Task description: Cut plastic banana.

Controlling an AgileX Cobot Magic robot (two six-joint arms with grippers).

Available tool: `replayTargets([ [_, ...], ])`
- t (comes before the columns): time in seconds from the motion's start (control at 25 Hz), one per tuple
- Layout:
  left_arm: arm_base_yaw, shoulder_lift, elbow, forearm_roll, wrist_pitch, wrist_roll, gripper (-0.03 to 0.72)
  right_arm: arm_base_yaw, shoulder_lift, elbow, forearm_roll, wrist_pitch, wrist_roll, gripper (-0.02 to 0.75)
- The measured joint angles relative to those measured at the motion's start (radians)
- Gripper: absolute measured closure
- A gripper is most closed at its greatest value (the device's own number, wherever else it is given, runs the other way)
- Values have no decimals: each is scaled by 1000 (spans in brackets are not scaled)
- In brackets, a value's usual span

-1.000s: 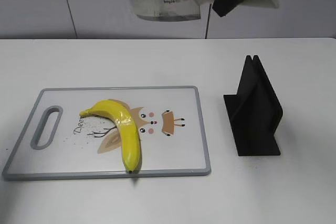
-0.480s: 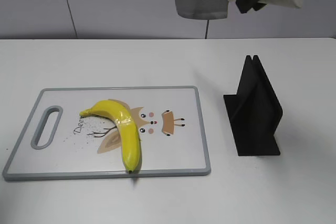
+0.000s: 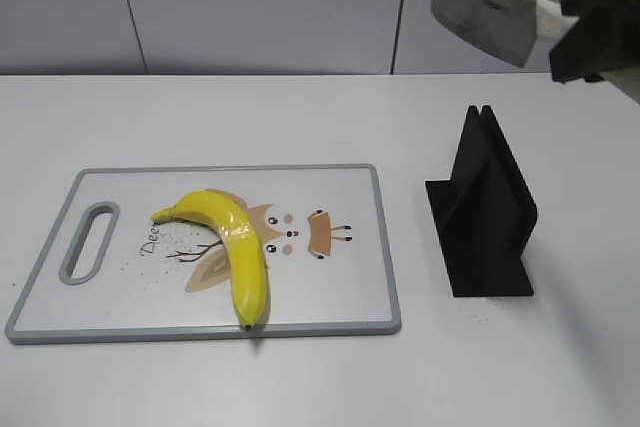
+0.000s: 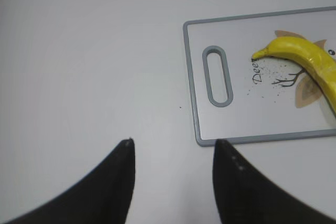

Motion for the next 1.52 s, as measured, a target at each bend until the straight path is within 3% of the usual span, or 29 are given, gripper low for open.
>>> replayTargets([
  [0.28, 0, -270, 227, -2, -53, 14, 220, 0, -52, 132, -87, -44, 67, 545],
  [0.56, 0, -453, 354, -4, -36, 14, 220, 0, -42, 168, -122, -82, 111, 545],
  [0.84, -12, -500, 366, -4, -34, 14, 220, 0, 7, 170, -142, -115, 134, 545],
  [1.16, -192, -500, 366, -4, -34, 14, 220, 0, 81, 171, -142, -141, 147, 545],
  [1.52, -203, -550, 367, -4, -35, 14, 227, 0, 186, 171, -143, -157, 156, 545],
])
